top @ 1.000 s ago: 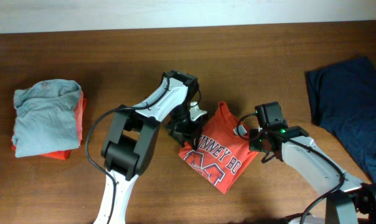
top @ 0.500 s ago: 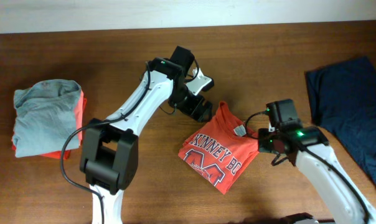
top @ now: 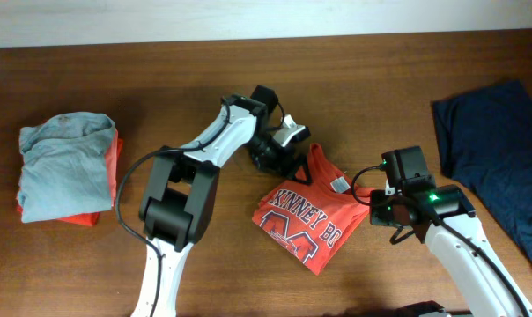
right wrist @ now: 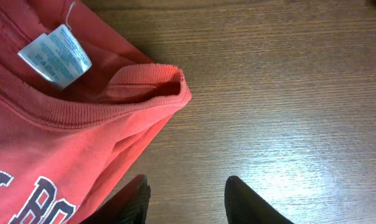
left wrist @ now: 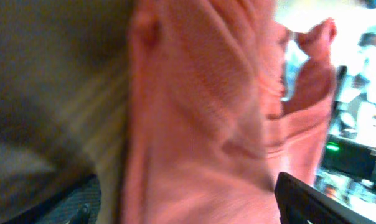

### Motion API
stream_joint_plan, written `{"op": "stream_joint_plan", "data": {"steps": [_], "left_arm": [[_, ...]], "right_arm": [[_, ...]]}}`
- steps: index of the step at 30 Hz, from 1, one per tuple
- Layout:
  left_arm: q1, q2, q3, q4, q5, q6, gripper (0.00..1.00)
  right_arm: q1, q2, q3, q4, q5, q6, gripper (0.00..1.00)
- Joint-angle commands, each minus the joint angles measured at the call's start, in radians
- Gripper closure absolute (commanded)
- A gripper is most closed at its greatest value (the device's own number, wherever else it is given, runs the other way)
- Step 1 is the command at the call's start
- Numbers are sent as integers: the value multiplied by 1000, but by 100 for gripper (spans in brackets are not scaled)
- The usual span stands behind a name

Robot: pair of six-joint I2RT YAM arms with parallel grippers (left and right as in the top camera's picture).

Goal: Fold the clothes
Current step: 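Grasp the folded orange shirt with the left gripper and lift it, then carry the shirt left and place it on the grey shirt stack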

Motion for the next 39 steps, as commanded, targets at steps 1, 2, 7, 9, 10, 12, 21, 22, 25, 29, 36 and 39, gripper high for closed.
{"op": "stream_joint_plan", "data": {"steps": [1, 2, 7, 9, 10, 12, 21, 22, 25, 29, 36, 39], "left_arm": [[-42, 118, -17, -21, 123, 16, 21], [-55, 128, -17, -26, 124, 16, 25], [-79, 140, -11, -27, 117, 19, 62], [-70, 140, 2, -19, 117, 19, 100], [-67, 140, 8, -21, 117, 19, 100], [-57, 140, 23, -23, 106, 19, 99], [47, 61, 241, -199, -307, 8, 99], [67, 40, 270, -216, -354, -12, 99], [129, -31, 331, -253, -471, -67, 99], [238, -159, 354, -282, -611, -98, 99], [388, -288, 354, -354, -839, -98, 99], [452, -320, 354, -363, -911, -97, 99]], "right_arm": [[-5, -11, 13, -10, -3, -3, 56], [-5, -11, 13, -10, -3, -3, 56], [-5, -11, 13, -15, -3, -3, 56], [-5, -11, 13, -14, -3, -3, 56], [-5, -11, 13, -14, -3, -3, 56], [-5, -11, 13, -14, -2, -3, 56], [-5, -35, 14, -14, 31, -3, 56], [-5, -39, 14, -14, 34, -3, 56], [-5, -51, 14, -16, 35, -3, 56], [-5, -57, 14, -18, 35, -3, 56], [-5, -57, 14, -18, 35, -3, 56], [-5, -57, 14, -18, 35, -3, 56]]}}
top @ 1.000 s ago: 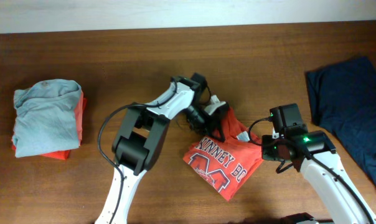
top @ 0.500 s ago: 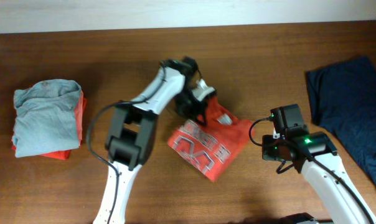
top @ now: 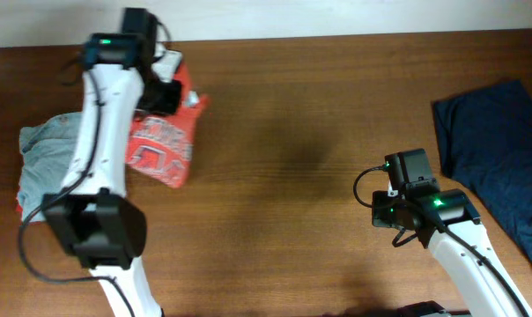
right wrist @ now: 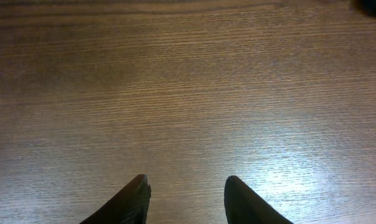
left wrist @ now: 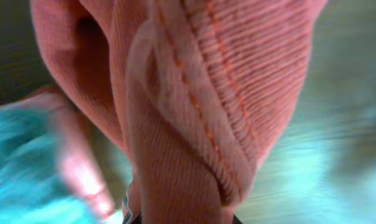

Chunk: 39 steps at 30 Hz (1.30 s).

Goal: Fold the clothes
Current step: 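Carry the shirt left and place it on the grey shirt stack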

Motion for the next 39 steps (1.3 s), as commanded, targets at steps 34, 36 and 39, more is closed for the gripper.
{"op": "stream_joint_plan", "data": {"steps": [34, 36, 39], "left_arm": [[515, -11, 13, 118, -132, -13, 99], [536, 5, 13, 125, -132, -13, 99], [560, 32, 13, 132, -129, -35, 98]], "right_arm": [[-5, -16, 14, -16, 19, -3, 56], [-5, -16, 14, -17, 19, -3, 56], [-5, -16, 14, -21, 19, -3, 56]]}}
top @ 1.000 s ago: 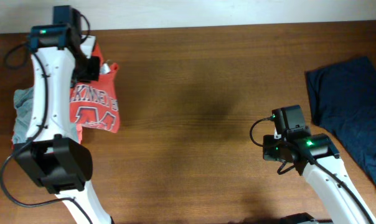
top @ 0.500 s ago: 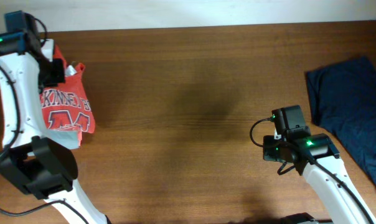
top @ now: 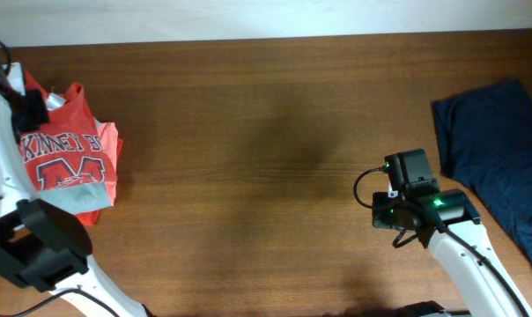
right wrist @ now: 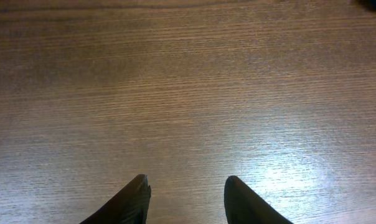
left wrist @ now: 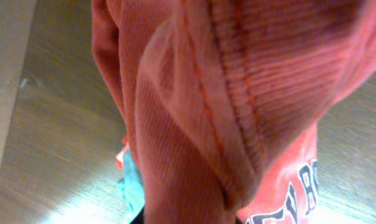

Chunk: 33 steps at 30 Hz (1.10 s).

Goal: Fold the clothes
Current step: 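Carry the shirt left and place it on the grey shirt stack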

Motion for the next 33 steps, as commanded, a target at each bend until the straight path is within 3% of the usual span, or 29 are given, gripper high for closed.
{"op": "stream_joint_plan", "data": {"steps": [1, 9, 13, 16, 19, 20, 22, 29, 33], "left_arm": [[39, 52, 13, 15, 0, -44, 98], [71, 126, 13, 14, 38, -43, 98], [76, 131, 13, 15, 37, -43, 83], [82, 131, 13, 18, 37, -43, 81], [96, 131, 13, 18, 15, -70, 71], [103, 131, 13, 18, -37, -143, 66], [127, 131, 16, -2, -172, -350, 39], [181, 129, 98, -53, -150, -399, 31], [186, 129, 196, -85, 8, -356, 31]], "right_arm": [[-5, -16, 14, -10, 19, -2, 56], [-5, -16, 14, -19, 12, -2, 56], [-5, -16, 14, -21, 11, -2, 56], [-5, -16, 14, -21, 12, -2, 56], [-5, -16, 14, -21, 12, -2, 56], [-5, -16, 14, -21, 12, -2, 56], [-5, -16, 14, -21, 12, -2, 56], [-5, -16, 14, -21, 12, -2, 56], [-5, -15, 14, -21, 12, -2, 56]]}}
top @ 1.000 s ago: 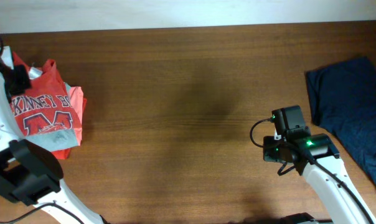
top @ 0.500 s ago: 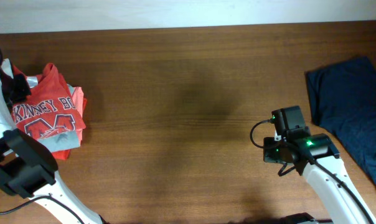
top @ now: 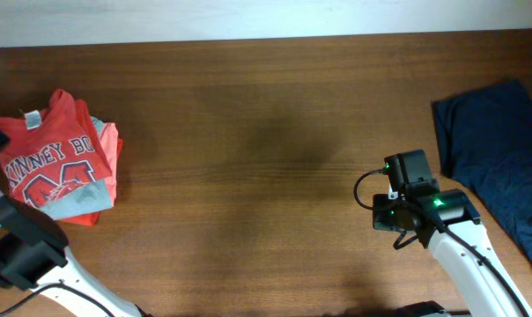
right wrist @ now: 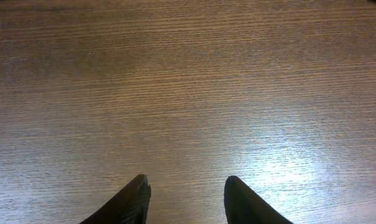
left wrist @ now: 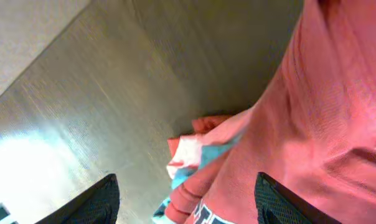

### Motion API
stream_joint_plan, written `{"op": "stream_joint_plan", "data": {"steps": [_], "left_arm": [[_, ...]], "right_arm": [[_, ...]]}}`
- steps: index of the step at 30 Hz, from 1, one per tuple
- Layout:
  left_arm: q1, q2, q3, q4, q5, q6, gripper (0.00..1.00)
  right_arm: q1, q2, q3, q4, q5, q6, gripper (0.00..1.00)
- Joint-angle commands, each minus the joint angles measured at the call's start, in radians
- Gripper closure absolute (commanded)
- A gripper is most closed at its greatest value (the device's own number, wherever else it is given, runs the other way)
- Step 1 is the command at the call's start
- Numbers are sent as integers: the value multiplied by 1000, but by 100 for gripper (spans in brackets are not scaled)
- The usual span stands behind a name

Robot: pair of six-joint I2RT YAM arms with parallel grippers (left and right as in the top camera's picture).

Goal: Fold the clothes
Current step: 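Carry the shirt left and place it on the grey shirt stack, then release the shirt and raise the left gripper off the stack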

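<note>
The folded red shirt (top: 50,158) with dark lettering lies on top of the pile at the far left, over a grey-blue shirt (top: 83,199) and an orange one (top: 110,145). In the left wrist view the red shirt (left wrist: 325,112) fills the right side, with the pile's edge below it. My left gripper (left wrist: 187,186) is open above the pile's left edge, holding nothing; overhead it shows only at the frame's left border. My right gripper (right wrist: 185,182) is open over bare wood at the right of the table, with nothing between its fingers.
A crumpled navy garment (top: 495,150) lies at the table's right end, just beyond the right arm (top: 424,207). The brown wooden table (top: 266,132) stretches between the pile and the right arm. Its far edge meets a pale wall.
My left gripper was shut on the red shirt's hem above the pile. It is now open and further left, and the shirt lies flat on the pile. The right arm has not moved.
The folded red shirt lay mid-table with my left gripper at its top edge and my right gripper open beside its collar. Then it hung from my left gripper near the left pile, then over the pile. Now it rests there, let go.
</note>
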Motion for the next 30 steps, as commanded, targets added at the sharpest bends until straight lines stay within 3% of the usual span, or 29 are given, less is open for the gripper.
{"op": "stream_joint_plan", "data": {"steps": [1, 6, 8, 11, 15, 19, 26, 27, 28, 30], "left_arm": [[-5, 3, 108, -19, 175, 36, 30], [-25, -6, 229, -44, 576, 235, 31], [-45, -10, 267, -72, 800, 357, 31], [-90, -16, 277, -113, 916, 462, 27], [-198, -18, 277, -141, 790, 480, 23], [-330, -18, 277, -142, 713, 480, 21], [-626, -18, 277, -139, 341, 375, 17], [-656, -18, 277, -138, 306, 365, 15], [-686, -18, 277, -135, 279, 354, 1], [-735, -18, 273, -127, 268, 341, 1]], "right_arm": [[-5, -15, 14, 0, 13, -3, 56], [-5, -14, 14, 0, 12, -3, 55], [-5, -14, 14, 5, -2, -3, 43], [-5, -14, 14, 23, -19, -3, 36], [-5, -14, 21, 95, -119, -19, 21], [-5, -13, 49, 217, -236, -78, 19], [-43, 97, 252, 217, -212, -162, 19], [-50, 129, 299, 191, -211, -172, 18], [-56, 156, 336, 169, -210, -182, 15], [-63, 220, 417, 138, -209, -192, 5]]}}
